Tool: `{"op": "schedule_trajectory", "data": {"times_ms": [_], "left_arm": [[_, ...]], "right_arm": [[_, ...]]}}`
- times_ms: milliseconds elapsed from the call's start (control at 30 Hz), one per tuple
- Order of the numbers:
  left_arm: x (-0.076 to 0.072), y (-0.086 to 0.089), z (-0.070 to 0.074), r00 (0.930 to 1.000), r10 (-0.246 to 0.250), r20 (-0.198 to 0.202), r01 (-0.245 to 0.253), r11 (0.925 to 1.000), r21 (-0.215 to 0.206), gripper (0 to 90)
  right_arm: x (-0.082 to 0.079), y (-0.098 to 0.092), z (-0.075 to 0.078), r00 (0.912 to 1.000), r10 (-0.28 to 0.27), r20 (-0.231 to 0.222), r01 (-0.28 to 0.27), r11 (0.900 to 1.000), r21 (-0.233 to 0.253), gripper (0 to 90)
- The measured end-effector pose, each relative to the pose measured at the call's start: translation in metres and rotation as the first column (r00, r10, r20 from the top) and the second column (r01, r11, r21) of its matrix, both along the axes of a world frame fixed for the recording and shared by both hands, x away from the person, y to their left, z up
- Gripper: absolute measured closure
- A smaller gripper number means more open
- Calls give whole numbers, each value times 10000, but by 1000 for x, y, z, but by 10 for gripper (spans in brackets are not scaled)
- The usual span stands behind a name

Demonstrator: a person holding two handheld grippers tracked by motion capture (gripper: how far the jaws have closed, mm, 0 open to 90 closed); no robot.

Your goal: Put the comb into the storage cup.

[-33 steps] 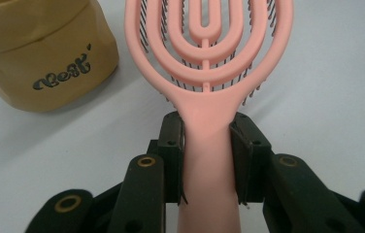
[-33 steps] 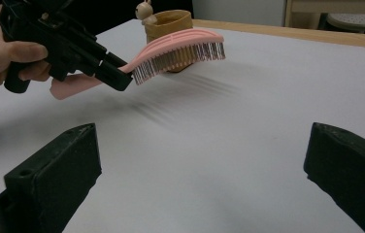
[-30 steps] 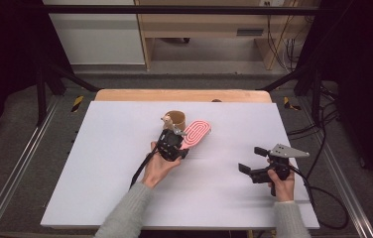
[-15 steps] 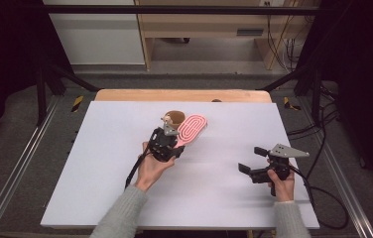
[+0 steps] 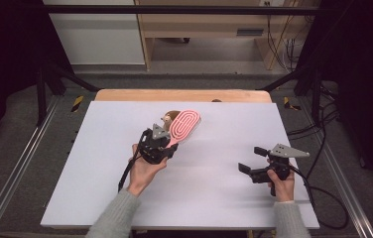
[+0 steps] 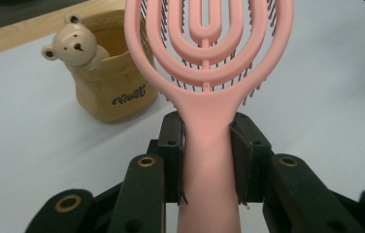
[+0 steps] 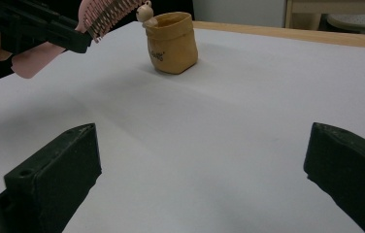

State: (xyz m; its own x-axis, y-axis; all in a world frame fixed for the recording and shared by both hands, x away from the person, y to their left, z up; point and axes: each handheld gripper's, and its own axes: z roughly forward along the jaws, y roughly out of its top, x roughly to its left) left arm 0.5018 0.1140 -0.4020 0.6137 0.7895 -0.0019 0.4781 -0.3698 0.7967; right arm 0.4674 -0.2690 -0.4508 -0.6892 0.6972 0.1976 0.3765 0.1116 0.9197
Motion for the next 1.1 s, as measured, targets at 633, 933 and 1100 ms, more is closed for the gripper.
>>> {"op": "schedule_trajectory", "data": {"times_ms": [633,933,1100], "left_arm": [[-20,33,-2,9971,511,557,-481,9973,-548,689],[-26,48,-6,9938,854,709,-805,9943,-700,689],[-31,50,-8,9917,954,862,-887,9929,-787,689]], "right_arm": [[0,4,1,10000,-3,-23,3,10000,50,3],[0,7,2,10000,-15,-31,15,10000,86,3],[0,9,4,10000,-6,2,6,9999,110,3]]}}
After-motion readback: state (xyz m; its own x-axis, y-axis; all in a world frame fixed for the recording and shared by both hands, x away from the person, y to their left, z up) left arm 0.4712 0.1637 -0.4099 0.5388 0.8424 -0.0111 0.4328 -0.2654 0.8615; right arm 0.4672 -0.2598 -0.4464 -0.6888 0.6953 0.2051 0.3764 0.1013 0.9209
